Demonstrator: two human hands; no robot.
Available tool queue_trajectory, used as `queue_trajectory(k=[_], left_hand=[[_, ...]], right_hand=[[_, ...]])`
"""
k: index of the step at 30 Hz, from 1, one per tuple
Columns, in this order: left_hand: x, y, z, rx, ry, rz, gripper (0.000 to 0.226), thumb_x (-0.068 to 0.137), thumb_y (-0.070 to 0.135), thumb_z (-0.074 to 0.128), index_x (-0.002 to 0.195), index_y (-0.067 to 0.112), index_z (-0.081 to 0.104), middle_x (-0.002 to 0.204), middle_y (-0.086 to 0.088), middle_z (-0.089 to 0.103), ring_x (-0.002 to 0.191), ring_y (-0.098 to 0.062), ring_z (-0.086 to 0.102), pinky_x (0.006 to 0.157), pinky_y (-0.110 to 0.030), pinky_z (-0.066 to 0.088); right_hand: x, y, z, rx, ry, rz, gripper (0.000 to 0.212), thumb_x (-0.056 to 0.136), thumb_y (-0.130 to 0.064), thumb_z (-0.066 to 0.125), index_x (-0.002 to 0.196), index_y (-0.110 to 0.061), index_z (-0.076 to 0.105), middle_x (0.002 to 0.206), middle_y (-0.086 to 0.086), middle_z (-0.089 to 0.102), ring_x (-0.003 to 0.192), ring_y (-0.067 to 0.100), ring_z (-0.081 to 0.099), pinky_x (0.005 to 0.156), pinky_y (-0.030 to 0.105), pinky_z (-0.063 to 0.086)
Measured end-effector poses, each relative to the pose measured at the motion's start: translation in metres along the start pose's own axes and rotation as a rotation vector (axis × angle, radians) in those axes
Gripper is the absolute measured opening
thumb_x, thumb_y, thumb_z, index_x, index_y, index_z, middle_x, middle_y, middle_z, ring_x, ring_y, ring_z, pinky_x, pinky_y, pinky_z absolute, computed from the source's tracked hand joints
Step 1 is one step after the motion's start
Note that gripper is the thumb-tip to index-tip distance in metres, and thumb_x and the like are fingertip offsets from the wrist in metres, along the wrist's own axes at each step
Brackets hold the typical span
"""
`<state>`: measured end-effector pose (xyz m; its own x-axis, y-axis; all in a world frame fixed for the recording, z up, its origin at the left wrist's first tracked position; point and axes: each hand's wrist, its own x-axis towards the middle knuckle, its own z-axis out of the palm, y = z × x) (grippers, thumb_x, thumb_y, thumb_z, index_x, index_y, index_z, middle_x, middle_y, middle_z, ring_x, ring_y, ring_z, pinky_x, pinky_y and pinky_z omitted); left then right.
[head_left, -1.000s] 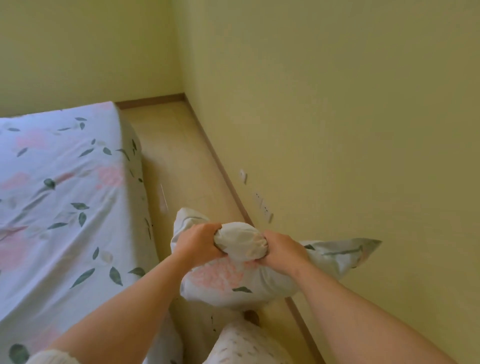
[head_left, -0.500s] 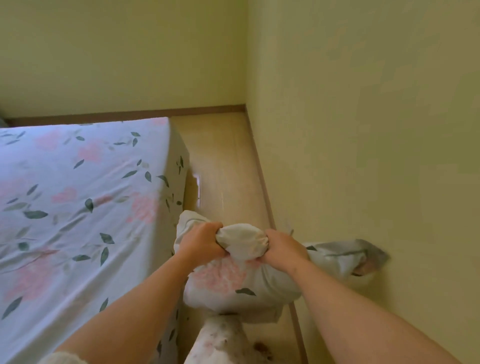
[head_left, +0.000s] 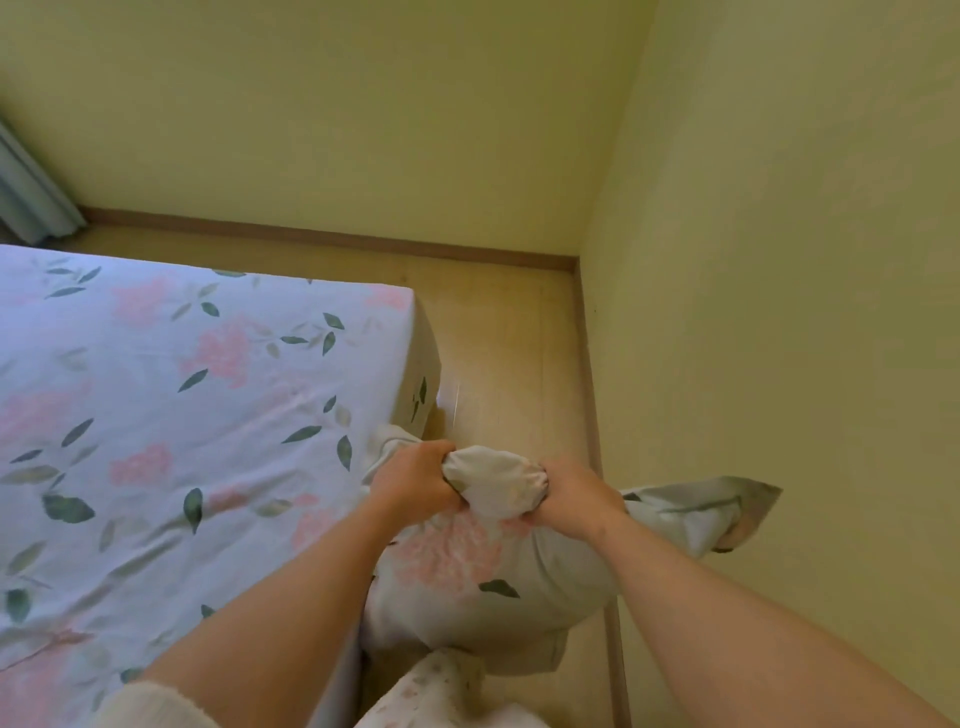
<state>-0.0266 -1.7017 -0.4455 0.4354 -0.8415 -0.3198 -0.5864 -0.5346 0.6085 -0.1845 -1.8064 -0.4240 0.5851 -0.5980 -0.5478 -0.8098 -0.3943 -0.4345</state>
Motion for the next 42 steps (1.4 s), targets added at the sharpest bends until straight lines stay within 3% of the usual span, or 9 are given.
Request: queue_trajectory(k=[9,14,22,25,33,42], left_hand=[[0.169,0.008,-0.073,0.034,-0.034,0.092,0.029,0.061,0.026,0.075,0.081,0.009,0.062,0.076,-0.011,0.069,0.074,-0.027,0.065,0.066,-0.045,0.054],[0.273,0.014,-0.102,0.035,-0.046,0.060,0.026,0.060,0.022,0.074,0.067,0.018,0.050,0.066,-0.002,0.059,0.066,-0.021,0.056,0.061,-0.039,0.051],[0.450,0.046,-0.178,0.008,-0.038,-0.014,0.023,0.062,0.020,0.073,0.080,0.016,0.059,0.084,-0.013,0.070,0.083,-0.030,0.066,0.071,-0.043,0.056],[0.502,0.050,-0.206,-0.028,-0.014,-0.030,0.021,0.064,0.020,0.071,0.076,0.020,0.054,0.078,-0.008,0.067,0.082,-0.029,0.065,0.071,-0.042,0.056],[0.645,0.022,-0.269,-0.123,0.025,-0.089,0.036,0.058,0.026,0.068,0.089,0.009,0.062,0.085,-0.011,0.071,0.082,-0.027,0.065,0.070,-0.040,0.055],[0.750,-0.045,-0.350,-0.206,0.047,-0.257,0.023,0.059,0.022,0.073,0.066,0.022,0.051,0.067,0.004,0.059,0.072,-0.019,0.058,0.060,-0.026,0.042]], right_hand=[[0.138,-0.039,-0.086,-0.010,0.106,0.043,0.031,0.080,-0.042,0.063,0.105,-0.024,0.059,0.101,-0.001,0.068,0.094,0.022,0.063,0.069,0.029,0.044],[0.237,-0.049,-0.136,-0.026,0.099,0.043,0.026,0.082,-0.040,0.060,0.103,-0.025,0.061,0.101,-0.002,0.069,0.091,0.021,0.063,0.067,0.027,0.044],[0.403,-0.084,-0.261,-0.034,0.041,-0.010,0.014,0.083,-0.035,0.061,0.092,-0.026,0.054,0.097,-0.001,0.065,0.081,0.017,0.054,0.068,0.026,0.041],[0.460,-0.102,-0.295,-0.088,0.059,-0.011,0.019,0.082,-0.039,0.061,0.093,-0.025,0.054,0.100,0.000,0.066,0.084,0.019,0.057,0.069,0.028,0.045],[0.609,-0.159,-0.360,-0.201,0.063,-0.021,0.024,0.080,-0.042,0.059,0.097,-0.026,0.056,0.099,-0.003,0.065,0.084,0.019,0.056,0.069,0.029,0.045],[0.736,-0.268,-0.402,-0.323,-0.113,-0.080,0.027,0.076,-0.042,0.066,0.090,-0.025,0.050,0.108,-0.001,0.065,0.099,0.022,0.060,0.071,0.028,0.044]])
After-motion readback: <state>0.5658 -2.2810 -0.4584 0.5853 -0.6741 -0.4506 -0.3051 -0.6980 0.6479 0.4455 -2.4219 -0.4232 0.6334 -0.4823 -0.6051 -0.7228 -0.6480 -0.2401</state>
